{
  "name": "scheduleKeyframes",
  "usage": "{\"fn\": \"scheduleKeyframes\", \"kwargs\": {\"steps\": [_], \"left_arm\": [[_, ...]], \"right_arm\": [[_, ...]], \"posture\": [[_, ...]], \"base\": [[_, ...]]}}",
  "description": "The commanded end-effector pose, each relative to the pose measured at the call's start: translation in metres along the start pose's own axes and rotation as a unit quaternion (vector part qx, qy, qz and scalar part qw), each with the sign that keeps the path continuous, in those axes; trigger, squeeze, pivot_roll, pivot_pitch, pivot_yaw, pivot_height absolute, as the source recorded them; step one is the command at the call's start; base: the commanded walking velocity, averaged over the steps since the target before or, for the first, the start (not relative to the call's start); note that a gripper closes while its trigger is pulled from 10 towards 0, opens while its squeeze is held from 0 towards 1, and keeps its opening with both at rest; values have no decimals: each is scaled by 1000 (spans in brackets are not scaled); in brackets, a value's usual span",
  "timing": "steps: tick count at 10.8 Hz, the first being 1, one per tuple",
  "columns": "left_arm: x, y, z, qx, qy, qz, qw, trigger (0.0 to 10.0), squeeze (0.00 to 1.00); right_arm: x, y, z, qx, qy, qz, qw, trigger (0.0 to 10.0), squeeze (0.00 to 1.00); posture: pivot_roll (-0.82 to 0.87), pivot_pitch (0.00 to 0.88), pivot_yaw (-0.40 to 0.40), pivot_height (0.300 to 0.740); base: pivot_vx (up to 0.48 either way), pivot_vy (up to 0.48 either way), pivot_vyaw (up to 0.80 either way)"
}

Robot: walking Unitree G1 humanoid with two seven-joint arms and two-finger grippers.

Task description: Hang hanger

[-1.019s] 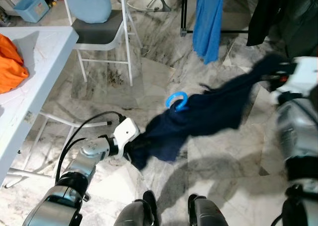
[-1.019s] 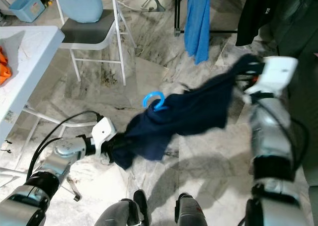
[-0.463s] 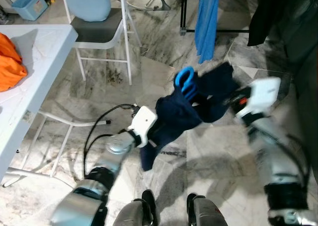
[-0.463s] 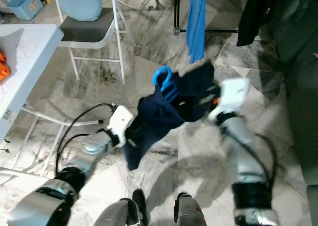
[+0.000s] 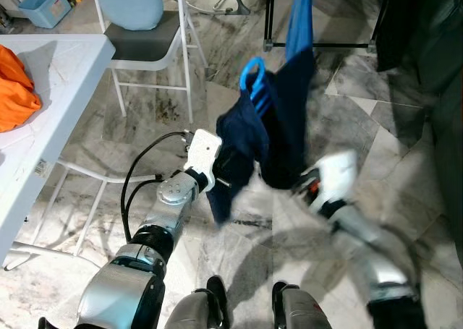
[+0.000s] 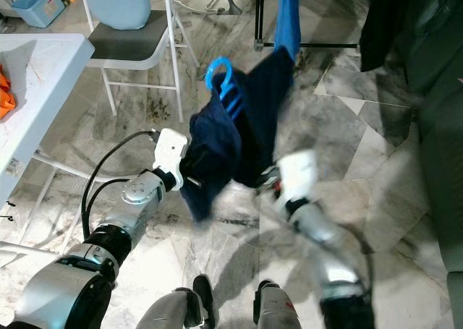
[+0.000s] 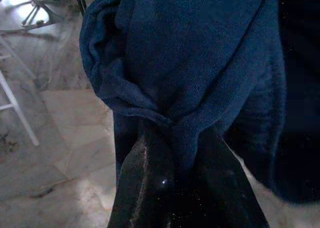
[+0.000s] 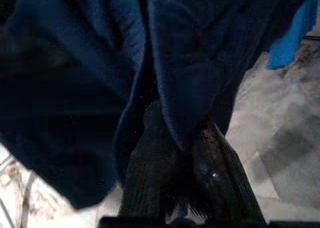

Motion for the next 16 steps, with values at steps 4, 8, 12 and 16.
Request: {"fn": "scheduleKeyframes", "kwargs": {"steps": [4, 8, 12, 16], "left_arm": [[7, -2, 16, 13, 8, -15, 1000, 0, 0], [3, -3, 25, 30, 23, 14, 999, 0, 0], [0, -3, 21, 23, 25, 21, 999, 0, 0], [0, -10, 7, -117, 135, 4, 984, 0, 0]], "right_arm": [[-14, -11, 19, 94, -37, 47, 994, 10000, 1000], [1, -15, -9, 58, -175, 17, 983, 10000, 1000], [33, -18, -3, 82, -148, -84, 982, 10000, 1000], [44, -42, -44, 89, -314, -35, 945, 10000, 1000]], "posture": [[-96, 269, 132, 740], [-94, 270, 128, 740], [-98, 267, 125, 740], [-102, 271, 123, 740]], "base": [[0, 0, 0], [0, 0, 0], [0, 0, 0], [0, 0, 0]]}}
Point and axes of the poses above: a point about 5 cm out from each wrist's last joint towards the gripper, its own y axis pointing out of the wrist towards the gripper, its own x axis along the axis of the wrist's last joint, z = x × y, the point moved 1 cm from there along y, pointing out of the wrist towards the gripper, and after that the axes turned 10 degrees about y, right-handed, at the moved point
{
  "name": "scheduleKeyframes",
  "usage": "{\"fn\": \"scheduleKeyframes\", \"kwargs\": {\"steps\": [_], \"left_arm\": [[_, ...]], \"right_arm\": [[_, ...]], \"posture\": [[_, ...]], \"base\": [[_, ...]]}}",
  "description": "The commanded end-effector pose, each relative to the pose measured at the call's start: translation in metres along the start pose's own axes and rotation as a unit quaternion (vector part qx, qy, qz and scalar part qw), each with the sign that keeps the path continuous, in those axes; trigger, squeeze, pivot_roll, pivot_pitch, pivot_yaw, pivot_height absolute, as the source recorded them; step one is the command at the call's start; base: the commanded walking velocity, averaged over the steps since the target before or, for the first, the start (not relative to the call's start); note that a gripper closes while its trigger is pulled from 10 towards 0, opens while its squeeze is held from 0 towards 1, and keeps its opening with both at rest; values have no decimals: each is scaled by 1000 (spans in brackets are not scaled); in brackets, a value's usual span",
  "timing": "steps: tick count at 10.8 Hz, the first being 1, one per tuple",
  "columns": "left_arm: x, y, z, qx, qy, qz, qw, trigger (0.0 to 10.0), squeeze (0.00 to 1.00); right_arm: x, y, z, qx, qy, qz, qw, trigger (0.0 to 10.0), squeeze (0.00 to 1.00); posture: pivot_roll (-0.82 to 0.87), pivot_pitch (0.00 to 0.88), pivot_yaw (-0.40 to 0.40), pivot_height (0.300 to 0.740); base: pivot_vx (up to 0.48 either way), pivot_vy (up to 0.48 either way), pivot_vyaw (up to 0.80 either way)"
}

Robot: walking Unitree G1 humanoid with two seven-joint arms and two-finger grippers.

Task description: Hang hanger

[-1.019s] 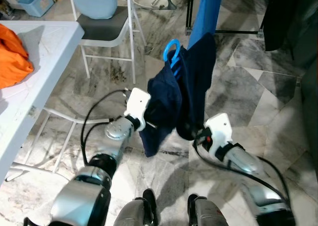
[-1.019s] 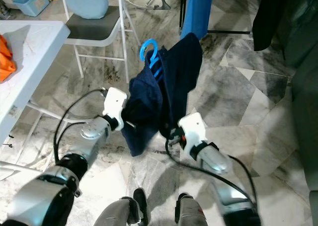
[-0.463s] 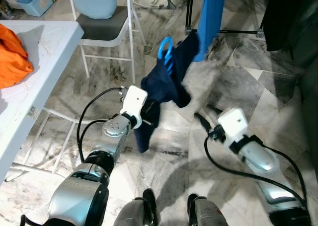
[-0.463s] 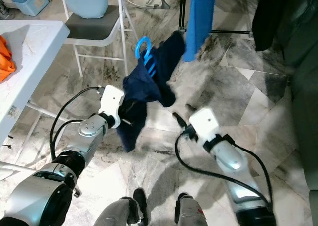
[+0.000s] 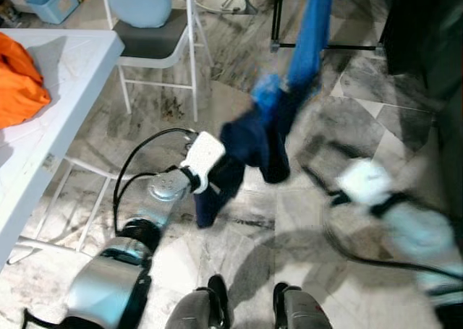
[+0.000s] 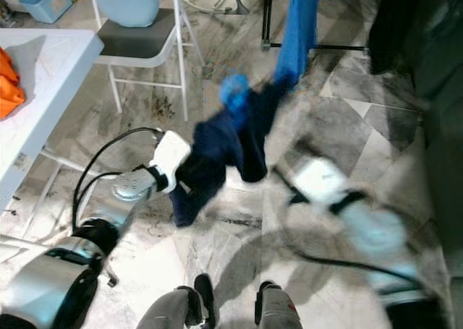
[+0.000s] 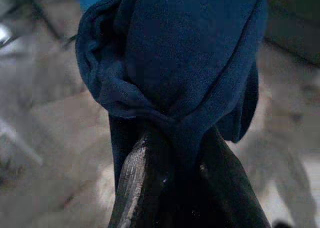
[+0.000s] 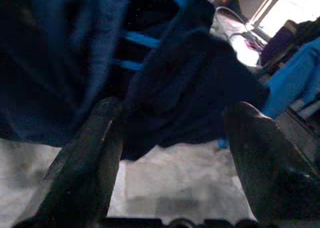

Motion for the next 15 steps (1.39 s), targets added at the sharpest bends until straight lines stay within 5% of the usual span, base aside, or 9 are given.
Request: {"fn": "scheduleKeyframes", "kwargs": {"steps": [1, 3, 6, 7, 8, 11, 12, 13, 15], "left_arm": [[2, -2, -1, -12, 19, -14, 1000, 0, 0], [-5, -15, -3, -82, 97, -7, 992, 0, 0], [-11, -27, -3, -131, 153, -3, 980, 0, 0], [-9, -28, -4, -144, 159, -13, 977, 0, 0], [-3, -30, -8, -168, 183, -40, 968, 0, 0], [15, -27, -21, -193, 202, -108, 954, 0, 0], [20, -28, -26, -202, 204, -128, 949, 0, 0], [20, -28, -28, -207, 206, -132, 947, 0, 0], [15, -32, -31, -217, 213, -123, 945, 0, 0]], "right_arm": [[-1, -1, 8, 18, 9, -2, 1000, 10000, 1000], [-4, -12, -4, 68, -49, 38, 996, 10000, 1000], [1, -16, -23, 108, -78, 65, 989, 10000, 1000], [-2, -18, -25, 121, -76, 77, 987, 10000, 702], [-6, -17, -26, 140, -61, 85, 985, 10000, 0], [-22, -14, -13, 209, -24, 111, 971, 10000, 0], [-23, -11, -10, 224, -1, 110, 968, 1020, 0], [-26, -11, -10, 239, -5, 122, 963, 0, 0], [-25, -15, -16, 274, -25, 151, 949, 0, 0]], "posture": [[-104, 271, 123, 740], [-112, 278, 124, 740], [-111, 279, 130, 740], [-110, 280, 130, 740], [-110, 281, 125, 740], [-98, 287, 118, 740], [-94, 288, 118, 740], [-88, 290, 115, 740], [-86, 293, 116, 740]], "base": [[0, 0, 0], [0, 0, 0], [0, 0, 0], [0, 0, 0], [0, 0, 0], [0, 0, 0], [0, 0, 0], [0, 0, 0], [0, 0, 0]]}}
Point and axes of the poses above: a point about 5 cm out from each wrist's last joint towards the gripper, its own y axis pointing out of the wrist towards the gripper, its own x axis along the axis of the wrist's last joint, z = x × y, the point moved 1 cm from there along y, pointing out of the wrist towards the gripper, and after that the axes turned 10 degrees about y, right-handed, at the moved point
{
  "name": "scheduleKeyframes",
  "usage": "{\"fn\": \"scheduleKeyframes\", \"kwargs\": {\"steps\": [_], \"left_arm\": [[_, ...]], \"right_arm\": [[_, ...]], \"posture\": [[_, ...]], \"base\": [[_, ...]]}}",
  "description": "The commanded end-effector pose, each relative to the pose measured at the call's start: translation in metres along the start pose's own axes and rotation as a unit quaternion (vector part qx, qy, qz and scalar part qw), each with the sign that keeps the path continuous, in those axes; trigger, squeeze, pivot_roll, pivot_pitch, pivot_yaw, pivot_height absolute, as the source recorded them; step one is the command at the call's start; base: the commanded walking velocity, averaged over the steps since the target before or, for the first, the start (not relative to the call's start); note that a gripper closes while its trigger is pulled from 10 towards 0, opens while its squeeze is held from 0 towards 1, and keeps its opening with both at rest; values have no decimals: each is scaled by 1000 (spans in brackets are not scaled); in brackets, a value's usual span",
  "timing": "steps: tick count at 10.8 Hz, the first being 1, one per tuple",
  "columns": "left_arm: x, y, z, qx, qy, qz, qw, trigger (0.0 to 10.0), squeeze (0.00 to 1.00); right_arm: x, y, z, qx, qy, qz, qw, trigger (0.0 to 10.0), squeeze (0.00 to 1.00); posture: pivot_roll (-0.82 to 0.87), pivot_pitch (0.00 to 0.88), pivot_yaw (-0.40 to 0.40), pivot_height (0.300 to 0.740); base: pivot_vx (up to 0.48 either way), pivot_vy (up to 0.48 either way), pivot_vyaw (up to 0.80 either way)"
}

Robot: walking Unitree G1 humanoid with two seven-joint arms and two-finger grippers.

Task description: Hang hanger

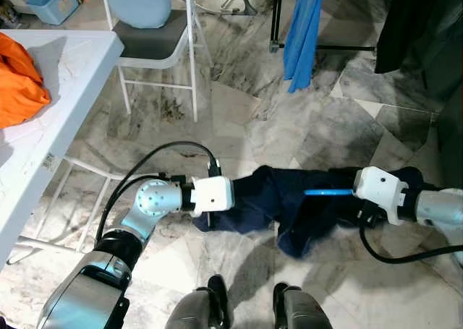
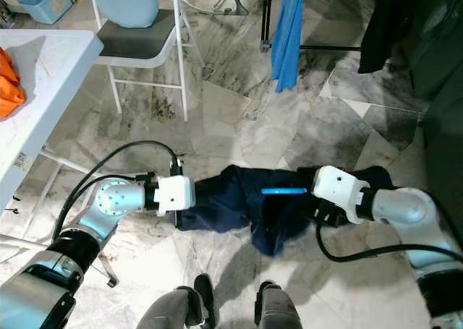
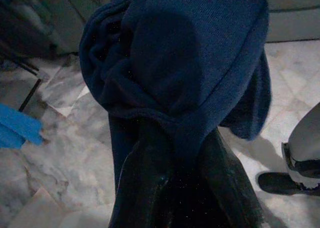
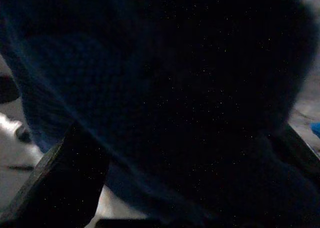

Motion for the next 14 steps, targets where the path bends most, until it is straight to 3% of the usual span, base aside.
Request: {"fn": "scheduleKeyframes", "kwargs": {"steps": [1, 3, 4, 5, 7, 9, 10, 11, 12, 13, 14], "left_arm": [[-1, -6, -2, -5, 16, 2, 1000, 0, 0], [-4, -8, -4, -15, 20, 12, 1000, 0, 0], [-5, -9, -4, -19, 23, 17, 999, 0, 0], [-6, -7, -6, -20, 22, 20, 999, 0, 0], [-7, -6, -7, -14, 17, 26, 999, 0, 0], [-11, -6, -6, -7, 12, 42, 999, 0, 0], [-11, -6, -5, -3, 9, 40, 999, 0, 0], [-11, -5, -4, -2, 10, 40, 999, 0, 0], [-11, -5, -4, -3, 12, 42, 999, 0, 0], [-11, -5, -3, -5, 13, 41, 999, 0, 0], [-10, -5, -3, -7, 15, 41, 999, 0, 0]], "right_arm": [[-1, -5, -1, 24, -8, 25, 999, 0, 0], [-1, -16, -7, 47, -12, 56, 997, 0, 0], [1, -17, -8, 55, -17, 65, 996, 9608, 0], [7, -13, -12, 37, -20, 51, 998, 10000, 1000], [15, -6, -10, 11, -47, 32, 998, 10000, 1000], [32, -2, -23, -87, -112, -11, 990, 10000, 1000], [34, -1, -22, -93, -95, -30, 991, 10000, 1000], [26, -2, -12, -62, -62, -20, 996, 10000, 1000], [18, -4, -2, -24, -39, -7, 999, 10000, 894], [13, -8, -1, -11, -31, 8, 999, 10000, 0], [8, -12, -4, -6, -32, 25, 999, 10000, 0]], "posture": [[-88, 294, 118, 740], [-94, 291, 121, 740], [-98, 289, 120, 740], [-98, 289, 117, 740], [-94, 288, 116, 740], [-95, 288, 116, 740], [-96, 290, 120, 740], [-97, 292, 122, 740], [-99, 292, 126, 740], [-100, 293, 128, 740], [-100, 294, 130, 740]], "base": [[0, 0, 0], [0, 0, 0], [0, 0, 0], [0, 0, 0], [0, 0, 0], [0, 0, 0], [0, 0, 0], [0, 0, 0], [0, 0, 0], [0, 0, 0], [0, 0, 0]]}}
Point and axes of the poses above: a point about 5 cm out from each wrist's last joint towards the gripper, its own y axis pointing out of the wrist towards the gripper, its own x axis along the axis of the wrist's last joint, z = x × y, the point moved 1 cm from there along y, pointing out of the wrist towards the gripper, and after that the axes turned 10 degrees about y, right-handed, at the moved point
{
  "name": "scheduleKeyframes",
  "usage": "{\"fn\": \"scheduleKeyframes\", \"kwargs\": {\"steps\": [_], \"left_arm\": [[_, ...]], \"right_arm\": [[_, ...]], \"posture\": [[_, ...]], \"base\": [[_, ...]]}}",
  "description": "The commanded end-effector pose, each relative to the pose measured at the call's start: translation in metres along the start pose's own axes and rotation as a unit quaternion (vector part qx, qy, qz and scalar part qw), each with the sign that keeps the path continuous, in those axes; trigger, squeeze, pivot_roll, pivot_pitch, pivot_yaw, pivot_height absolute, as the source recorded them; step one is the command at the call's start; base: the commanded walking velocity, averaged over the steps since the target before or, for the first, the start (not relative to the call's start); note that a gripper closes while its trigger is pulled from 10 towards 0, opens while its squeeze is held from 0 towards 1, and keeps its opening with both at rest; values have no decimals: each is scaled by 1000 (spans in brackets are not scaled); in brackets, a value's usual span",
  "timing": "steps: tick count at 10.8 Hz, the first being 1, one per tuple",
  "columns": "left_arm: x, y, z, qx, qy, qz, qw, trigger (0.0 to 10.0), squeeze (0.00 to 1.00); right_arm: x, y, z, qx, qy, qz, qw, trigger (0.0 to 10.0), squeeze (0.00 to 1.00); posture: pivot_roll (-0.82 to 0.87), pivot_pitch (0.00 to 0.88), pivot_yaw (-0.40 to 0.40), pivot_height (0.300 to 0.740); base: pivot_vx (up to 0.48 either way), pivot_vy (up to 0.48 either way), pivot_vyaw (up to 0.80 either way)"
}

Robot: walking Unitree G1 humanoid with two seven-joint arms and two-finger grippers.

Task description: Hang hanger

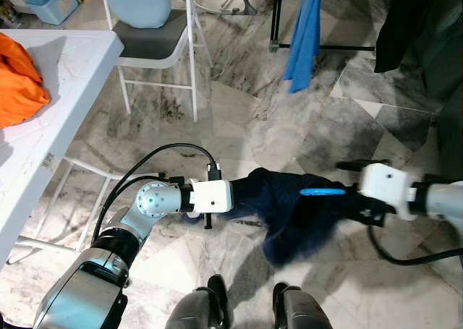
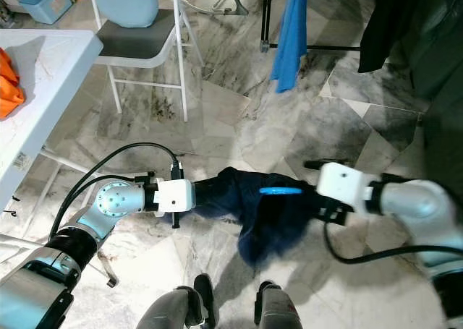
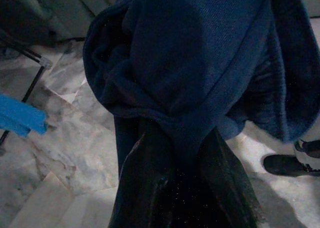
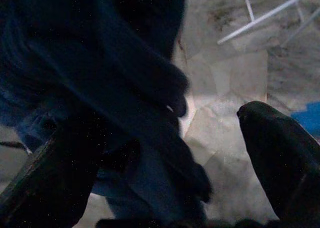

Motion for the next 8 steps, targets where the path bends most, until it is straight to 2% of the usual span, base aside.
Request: {"fn": "scheduleKeyframes", "kwargs": {"steps": [1, 3, 8], "left_arm": [[-2, -2, -2, -11, 7, 3, 1000, 0, 0], [-2, -3, -2, -13, 8, 3, 1000, 0, 0], [-1, -1, -1, -12, 7, -1, 1000, 0, 0]], "right_arm": [[-2, -3, 0, 13, -5, 9, 1000, 0, 0], [-3, -2, -2, 25, -3, 19, 999, 0, 0], [-16, 4, 8, 75, 19, 43, 996, 0, 0]], "posture": [[-100, 294, 132, 740], [-99, 294, 129, 740], [-95, 297, 127, 740]], "base": [[0, 0, 0], [0, 0, 0], [0, 0, 0]]}}
Point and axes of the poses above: a point about 5 cm out from each wrist's last joint towards the gripper, its own y axis pointing out of the wrist towards the gripper, its own x axis along the axis of the wrist's last joint, z = x × y, the point moved 1 cm from there along y, pointing out of the wrist towards the gripper, and after that the axes turned 10 degrees about y, right-handed, at the moved point
